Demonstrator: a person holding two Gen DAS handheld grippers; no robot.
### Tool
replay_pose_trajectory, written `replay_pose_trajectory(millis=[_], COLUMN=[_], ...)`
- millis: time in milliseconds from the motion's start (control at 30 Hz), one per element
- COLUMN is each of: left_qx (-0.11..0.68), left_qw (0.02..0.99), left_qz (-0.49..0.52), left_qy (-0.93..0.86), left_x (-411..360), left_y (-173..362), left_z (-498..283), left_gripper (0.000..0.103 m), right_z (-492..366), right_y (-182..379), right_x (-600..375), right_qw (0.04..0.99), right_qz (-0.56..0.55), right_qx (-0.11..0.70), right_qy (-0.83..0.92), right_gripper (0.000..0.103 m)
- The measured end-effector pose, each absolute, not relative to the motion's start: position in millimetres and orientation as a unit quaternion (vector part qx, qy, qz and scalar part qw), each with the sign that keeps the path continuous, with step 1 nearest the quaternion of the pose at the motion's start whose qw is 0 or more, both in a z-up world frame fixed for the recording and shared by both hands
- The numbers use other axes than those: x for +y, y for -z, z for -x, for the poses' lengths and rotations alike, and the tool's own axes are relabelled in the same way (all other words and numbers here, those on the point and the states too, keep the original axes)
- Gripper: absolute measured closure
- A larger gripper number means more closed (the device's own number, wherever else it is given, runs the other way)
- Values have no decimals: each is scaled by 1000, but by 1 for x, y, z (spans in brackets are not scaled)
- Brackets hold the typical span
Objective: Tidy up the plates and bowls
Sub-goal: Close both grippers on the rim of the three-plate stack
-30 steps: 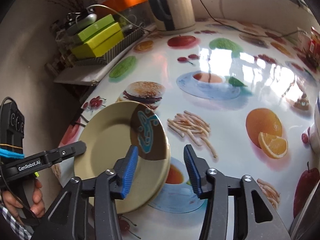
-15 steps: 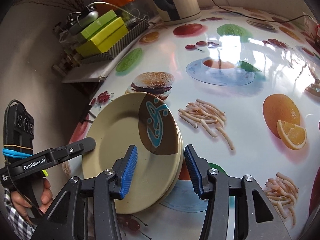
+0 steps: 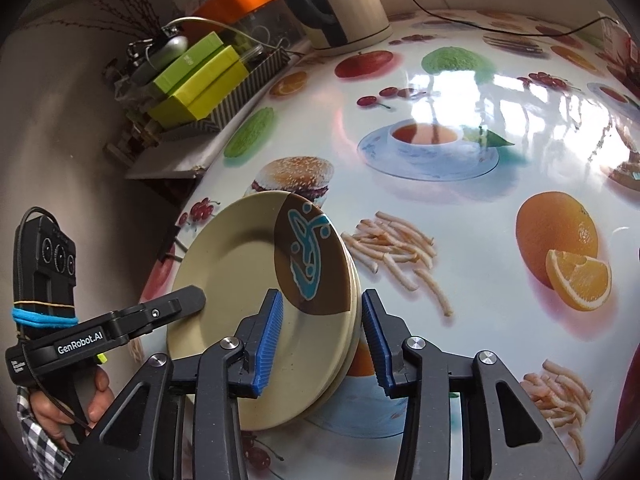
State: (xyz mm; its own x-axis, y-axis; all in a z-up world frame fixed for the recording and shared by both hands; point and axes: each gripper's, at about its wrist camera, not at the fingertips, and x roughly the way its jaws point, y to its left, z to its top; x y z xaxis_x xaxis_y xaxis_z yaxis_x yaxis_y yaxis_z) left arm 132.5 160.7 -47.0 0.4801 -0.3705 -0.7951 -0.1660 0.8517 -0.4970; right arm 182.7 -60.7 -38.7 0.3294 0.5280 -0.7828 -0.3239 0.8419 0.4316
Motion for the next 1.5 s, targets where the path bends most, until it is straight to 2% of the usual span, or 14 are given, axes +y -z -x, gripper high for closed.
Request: replay_pose_trajectory(millis=[267,1067,1500], left_qx=[515,531,521], left_qw=[815,811,828], left_qz=[254,221,188], left_qy=[74,106,88], left_x=[143,92,85], left_y=[46,41,28], left_z=[-160,-222,-219], left_gripper=[66,66,66], right_z=[-201,-247,-245], right_y=[29,29,21], right_x=[-79,-129,-144], right_qw=[823,836,845], right_qz=[-105,-137,-138], right_qx=[502,499,489], right_qy=[-245,-182,-165], right_gripper=[69,69,66])
